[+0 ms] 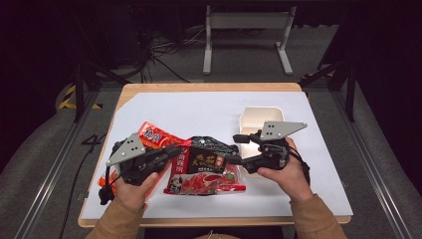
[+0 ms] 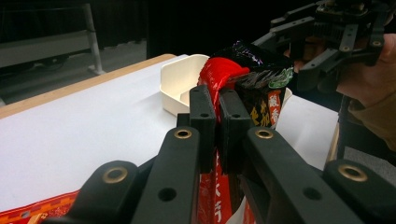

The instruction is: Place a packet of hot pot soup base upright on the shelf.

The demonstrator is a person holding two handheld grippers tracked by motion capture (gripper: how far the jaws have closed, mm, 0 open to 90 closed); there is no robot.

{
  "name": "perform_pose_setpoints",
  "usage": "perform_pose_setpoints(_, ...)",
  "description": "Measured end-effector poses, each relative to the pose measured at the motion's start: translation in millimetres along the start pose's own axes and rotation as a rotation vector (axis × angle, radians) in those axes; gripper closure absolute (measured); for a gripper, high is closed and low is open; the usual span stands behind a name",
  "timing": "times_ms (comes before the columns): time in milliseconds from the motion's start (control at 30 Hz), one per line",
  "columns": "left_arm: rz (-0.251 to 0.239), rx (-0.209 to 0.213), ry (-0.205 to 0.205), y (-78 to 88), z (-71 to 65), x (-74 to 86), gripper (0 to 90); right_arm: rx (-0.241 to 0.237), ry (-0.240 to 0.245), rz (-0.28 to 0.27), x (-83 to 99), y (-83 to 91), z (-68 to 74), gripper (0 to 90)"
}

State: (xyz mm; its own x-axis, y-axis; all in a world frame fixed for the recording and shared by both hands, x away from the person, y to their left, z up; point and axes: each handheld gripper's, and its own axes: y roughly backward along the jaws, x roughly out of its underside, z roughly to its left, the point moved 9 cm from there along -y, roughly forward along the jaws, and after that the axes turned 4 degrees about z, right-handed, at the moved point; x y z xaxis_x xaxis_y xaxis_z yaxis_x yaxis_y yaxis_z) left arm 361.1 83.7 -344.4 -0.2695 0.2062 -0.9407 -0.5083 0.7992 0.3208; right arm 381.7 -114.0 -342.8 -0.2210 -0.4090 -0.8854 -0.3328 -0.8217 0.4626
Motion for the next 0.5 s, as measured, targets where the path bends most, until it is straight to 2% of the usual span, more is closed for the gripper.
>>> perform_pose_setpoints(333, -0.005, 0.014, -0.003, -1.3, -3.5, -0.7, 86.6, -0.036, -0.012, 0.020, 2.6, -19.0, 10.1, 34.1)
perform_pose_setpoints(500, -0.014, 0.036, -0.016, -2.1, -8.1, -1.7, 86.5, -0.073, -0.011, 0.040, 5.7, -26.9, 16.1, 43.5)
